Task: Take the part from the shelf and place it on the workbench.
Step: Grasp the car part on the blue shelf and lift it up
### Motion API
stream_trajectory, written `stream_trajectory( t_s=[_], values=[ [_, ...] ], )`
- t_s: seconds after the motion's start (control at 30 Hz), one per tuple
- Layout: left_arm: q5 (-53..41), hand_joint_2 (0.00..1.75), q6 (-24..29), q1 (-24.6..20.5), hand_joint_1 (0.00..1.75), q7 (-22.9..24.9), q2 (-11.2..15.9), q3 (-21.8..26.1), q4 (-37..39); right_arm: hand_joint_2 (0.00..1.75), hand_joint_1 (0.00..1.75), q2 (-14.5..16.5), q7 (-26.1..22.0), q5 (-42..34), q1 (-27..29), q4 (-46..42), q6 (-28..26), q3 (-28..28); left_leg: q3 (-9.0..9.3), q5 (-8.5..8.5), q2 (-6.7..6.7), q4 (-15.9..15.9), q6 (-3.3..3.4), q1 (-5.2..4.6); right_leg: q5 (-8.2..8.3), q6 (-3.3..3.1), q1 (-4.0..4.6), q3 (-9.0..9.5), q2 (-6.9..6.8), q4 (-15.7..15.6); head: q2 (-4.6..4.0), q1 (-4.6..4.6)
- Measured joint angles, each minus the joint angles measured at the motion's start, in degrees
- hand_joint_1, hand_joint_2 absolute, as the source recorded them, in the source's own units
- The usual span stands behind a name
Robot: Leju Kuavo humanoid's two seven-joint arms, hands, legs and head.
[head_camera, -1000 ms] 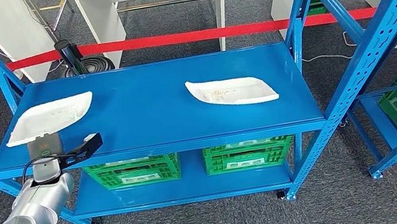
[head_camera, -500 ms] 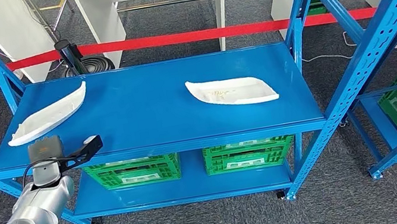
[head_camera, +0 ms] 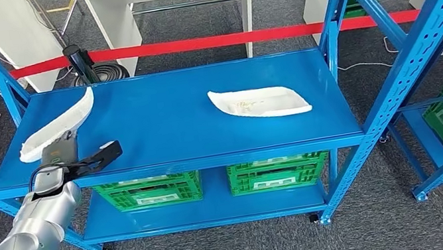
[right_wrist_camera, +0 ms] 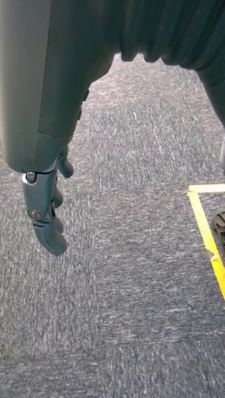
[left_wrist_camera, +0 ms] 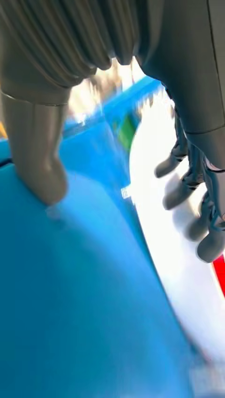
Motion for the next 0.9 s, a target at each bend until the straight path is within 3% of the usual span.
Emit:
stream_trajectory(
  t_s=[0.07,0.17,0.33,0.6,0.67,0.77,0.9],
  values=[
    [1.24,1.75,1.10,-0.24,0.00,-4.85,-1.25,0.01,-1.24,1.75,0.00,0.00,-0.02,-0.16,-0.04,0.00,-0.07,0.00,-0.01,0.02,-0.07,0.00,0.02,0.00,0.00,0.00,-0.01,0.01,-0.07,0.00,0.00,-0.01],
    [2.28,1.75,0.66,-0.63,0.00,-7.85,-3.61,-0.14,-3.55,1.75,0.00,0.00,-0.37,-0.26,-0.17,0.00,-0.13,0.00,-0.03,0.04,-0.07,0.01,0.04,0.00,0.03,0.03,0.00,0.03,-0.05,0.00,0.00,0.01],
    [5.01,1.75,-0.40,-1.36,0.00,-9.63,-5.93,-1.32,-6.75,1.75,0.00,0.00,-0.57,-0.59,-0.05,0.00,-0.07,0.00,-0.02,0.01,0.12,0.01,0.02,-0.03,0.10,0.11,-0.06,-0.03,0.23,0.00,0.00,0.01],
    [8.54,1.75,0.80,-1.52,0.00,-9.39,-6.50,-3.48,-7.95,1.75,0.00,0.02,-0.65,-1.33,0.06,0.00,-0.07,-0.27,-0.03,0.00,0.12,-0.04,0.00,-0.03,0.05,0.06,-0.08,-0.07,0.18,0.00,0.00,0.01],
    [7.26,1.75,2.18,-1.65,0.00,-6.36,-6.50,-4.23,-7.95,1.75,0.00,0.03,-0.66,-1.33,0.08,0.00,-0.09,-0.33,-0.03,0.00,0.11,-0.05,0.00,-0.02,0.05,0.05,-0.07,-0.07,0.19,0.00,0.00,0.01],
    [2.02,1.75,4.67,-2.41,0.00,4.20,-6.09,-6.22,-7.43,1.75,0.00,0.06,-0.68,-1.31,0.08,0.00,-0.15,-0.37,-0.04,0.00,0.11,-0.05,-0.01,-0.02,0.05,0.05,-0.07,-0.07,0.19,0.01,0.00,0.01],
    [-3.98,1.75,3.48,-3.73,0.00,15.70,-3.89,-8.78,-5.35,1.75,0.00,0.10,-0.67,-1.19,0.11,0.00,-0.16,-0.37,-0.03,-0.01,0.13,-0.07,-0.01,-0.02,0.04,0.05,-0.06,-0.08,0.23,0.01,0.00,0.01]
  ],
)
